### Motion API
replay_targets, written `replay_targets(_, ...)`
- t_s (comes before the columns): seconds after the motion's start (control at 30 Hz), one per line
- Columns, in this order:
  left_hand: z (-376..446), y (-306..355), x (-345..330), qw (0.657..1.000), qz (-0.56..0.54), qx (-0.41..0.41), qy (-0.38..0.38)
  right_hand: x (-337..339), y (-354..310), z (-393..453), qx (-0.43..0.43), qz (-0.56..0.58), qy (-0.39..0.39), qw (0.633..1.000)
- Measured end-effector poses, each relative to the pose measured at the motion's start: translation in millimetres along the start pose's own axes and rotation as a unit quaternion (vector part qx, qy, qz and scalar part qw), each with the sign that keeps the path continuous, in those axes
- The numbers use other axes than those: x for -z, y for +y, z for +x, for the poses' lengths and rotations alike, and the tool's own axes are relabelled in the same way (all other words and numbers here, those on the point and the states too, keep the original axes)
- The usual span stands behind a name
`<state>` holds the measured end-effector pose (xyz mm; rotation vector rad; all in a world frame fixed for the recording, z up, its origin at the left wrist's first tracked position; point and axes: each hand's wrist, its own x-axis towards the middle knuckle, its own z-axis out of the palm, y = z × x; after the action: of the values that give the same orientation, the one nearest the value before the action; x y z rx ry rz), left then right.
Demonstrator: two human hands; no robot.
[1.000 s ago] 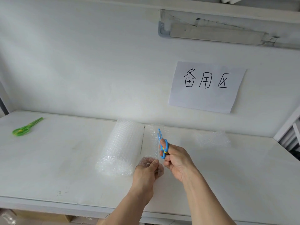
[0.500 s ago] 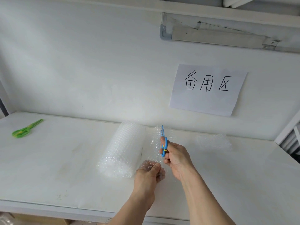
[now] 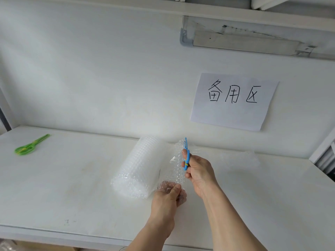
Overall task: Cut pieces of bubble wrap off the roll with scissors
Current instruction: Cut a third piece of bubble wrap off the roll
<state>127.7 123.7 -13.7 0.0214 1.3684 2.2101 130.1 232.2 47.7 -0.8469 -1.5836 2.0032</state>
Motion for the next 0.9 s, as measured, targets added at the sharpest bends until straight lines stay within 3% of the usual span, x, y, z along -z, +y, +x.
replay_targets(0.9,-1.0,2.6,-2.9,1.000,0.003,0.006,0.011,2.5,-13.6,15.6,-0.007,0.024,-0.004,1.000)
